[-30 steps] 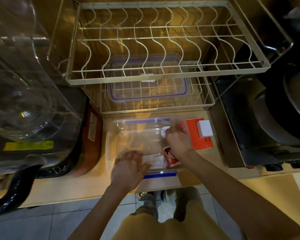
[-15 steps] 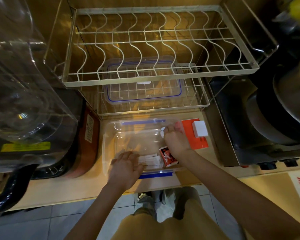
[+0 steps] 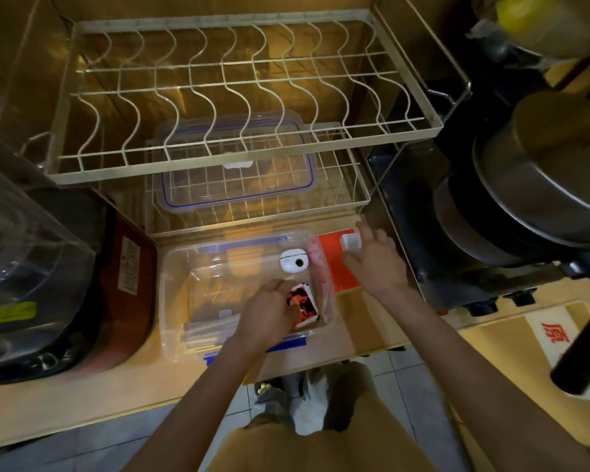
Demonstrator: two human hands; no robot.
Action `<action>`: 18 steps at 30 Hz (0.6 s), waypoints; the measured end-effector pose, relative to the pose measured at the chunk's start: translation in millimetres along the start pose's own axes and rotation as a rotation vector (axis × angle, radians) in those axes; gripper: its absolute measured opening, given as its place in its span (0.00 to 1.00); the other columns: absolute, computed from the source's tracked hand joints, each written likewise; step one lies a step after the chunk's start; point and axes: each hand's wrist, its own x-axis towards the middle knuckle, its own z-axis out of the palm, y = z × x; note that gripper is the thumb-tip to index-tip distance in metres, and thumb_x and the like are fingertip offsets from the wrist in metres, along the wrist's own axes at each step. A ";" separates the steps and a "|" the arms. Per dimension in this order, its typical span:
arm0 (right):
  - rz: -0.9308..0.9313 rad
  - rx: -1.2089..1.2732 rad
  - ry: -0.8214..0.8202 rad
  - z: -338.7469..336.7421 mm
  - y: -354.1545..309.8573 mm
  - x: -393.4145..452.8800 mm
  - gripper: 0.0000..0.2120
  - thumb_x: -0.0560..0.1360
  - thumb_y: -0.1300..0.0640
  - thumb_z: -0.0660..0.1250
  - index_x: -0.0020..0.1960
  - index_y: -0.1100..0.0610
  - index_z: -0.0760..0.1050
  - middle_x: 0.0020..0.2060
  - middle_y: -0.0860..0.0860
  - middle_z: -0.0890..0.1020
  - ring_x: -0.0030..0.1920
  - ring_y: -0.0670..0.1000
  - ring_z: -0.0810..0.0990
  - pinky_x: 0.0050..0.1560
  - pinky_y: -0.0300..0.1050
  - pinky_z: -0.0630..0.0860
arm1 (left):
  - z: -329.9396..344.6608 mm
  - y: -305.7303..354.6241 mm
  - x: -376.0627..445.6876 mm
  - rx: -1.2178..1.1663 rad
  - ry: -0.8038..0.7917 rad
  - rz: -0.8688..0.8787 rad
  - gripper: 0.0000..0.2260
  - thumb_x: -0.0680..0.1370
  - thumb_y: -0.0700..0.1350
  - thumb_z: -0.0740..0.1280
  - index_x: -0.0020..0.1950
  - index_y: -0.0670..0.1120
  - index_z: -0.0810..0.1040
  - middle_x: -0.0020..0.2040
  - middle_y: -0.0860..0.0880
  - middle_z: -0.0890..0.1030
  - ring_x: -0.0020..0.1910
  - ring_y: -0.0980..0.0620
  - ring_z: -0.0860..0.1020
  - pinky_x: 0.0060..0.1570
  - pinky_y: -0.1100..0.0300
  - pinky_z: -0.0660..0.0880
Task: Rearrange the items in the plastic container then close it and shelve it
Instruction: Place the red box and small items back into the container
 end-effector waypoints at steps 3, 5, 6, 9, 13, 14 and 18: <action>-0.004 -0.038 -0.055 9.3 2.3 1.4 0.28 0.77 0.51 0.60 0.74 0.54 0.56 0.67 0.59 0.68 0.67 0.60 0.67 0.60 0.54 0.71 | 11.9 -0.5 27.1 0.056 -0.072 -0.062 0.22 0.74 0.47 0.64 0.68 0.49 0.68 0.68 0.45 0.70 0.65 0.45 0.70 0.62 0.48 0.72; -0.021 -0.101 0.001 11.6 2.6 -1.6 0.27 0.77 0.51 0.59 0.73 0.55 0.58 0.66 0.59 0.69 0.66 0.59 0.67 0.61 0.54 0.70 | 19.7 -3.9 38.8 0.128 -0.084 -0.068 0.24 0.73 0.47 0.66 0.68 0.49 0.67 0.69 0.45 0.68 0.65 0.44 0.69 0.63 0.47 0.71; -0.039 -0.118 0.064 11.2 2.4 -5.6 0.25 0.77 0.51 0.59 0.72 0.56 0.60 0.66 0.59 0.69 0.64 0.59 0.68 0.62 0.53 0.70 | 22.6 -5.0 41.9 0.149 -0.074 -0.063 0.24 0.72 0.46 0.67 0.68 0.49 0.69 0.69 0.45 0.68 0.65 0.44 0.69 0.63 0.47 0.72; -0.124 -0.035 0.194 14.6 0.4 -24.2 0.18 0.79 0.51 0.57 0.66 0.57 0.67 0.61 0.56 0.74 0.59 0.55 0.73 0.58 0.50 0.74 | 28.4 -7.1 45.5 0.134 -0.044 -0.044 0.18 0.73 0.43 0.67 0.63 0.48 0.75 0.67 0.46 0.70 0.64 0.46 0.70 0.62 0.48 0.73; -0.161 0.231 -0.025 27.8 -7.7 -42.1 0.17 0.80 0.44 0.53 0.55 0.54 0.73 0.39 0.51 0.81 0.37 0.49 0.81 0.41 0.49 0.81 | 33.7 -9.2 46.5 0.106 -0.020 -0.005 0.18 0.72 0.39 0.66 0.62 0.49 0.76 0.66 0.47 0.73 0.64 0.48 0.70 0.63 0.49 0.72; -0.163 0.259 -0.038 31.7 -7.0 -41.1 0.17 0.80 0.43 0.53 0.54 0.54 0.73 0.38 0.51 0.82 0.36 0.50 0.81 0.41 0.51 0.81 | 33.9 -9.2 46.6 0.103 -0.016 0.003 0.18 0.72 0.38 0.65 0.62 0.50 0.76 0.66 0.47 0.73 0.64 0.48 0.70 0.63 0.49 0.72; -0.149 0.355 -0.041 37.7 -2.9 -36.4 0.13 0.79 0.49 0.57 0.56 0.56 0.74 0.42 0.53 0.83 0.39 0.50 0.82 0.41 0.46 0.80 | 32.7 -8.7 44.9 0.111 -0.021 0.024 0.17 0.73 0.37 0.64 0.60 0.50 0.77 0.64 0.47 0.75 0.63 0.48 0.72 0.61 0.49 0.74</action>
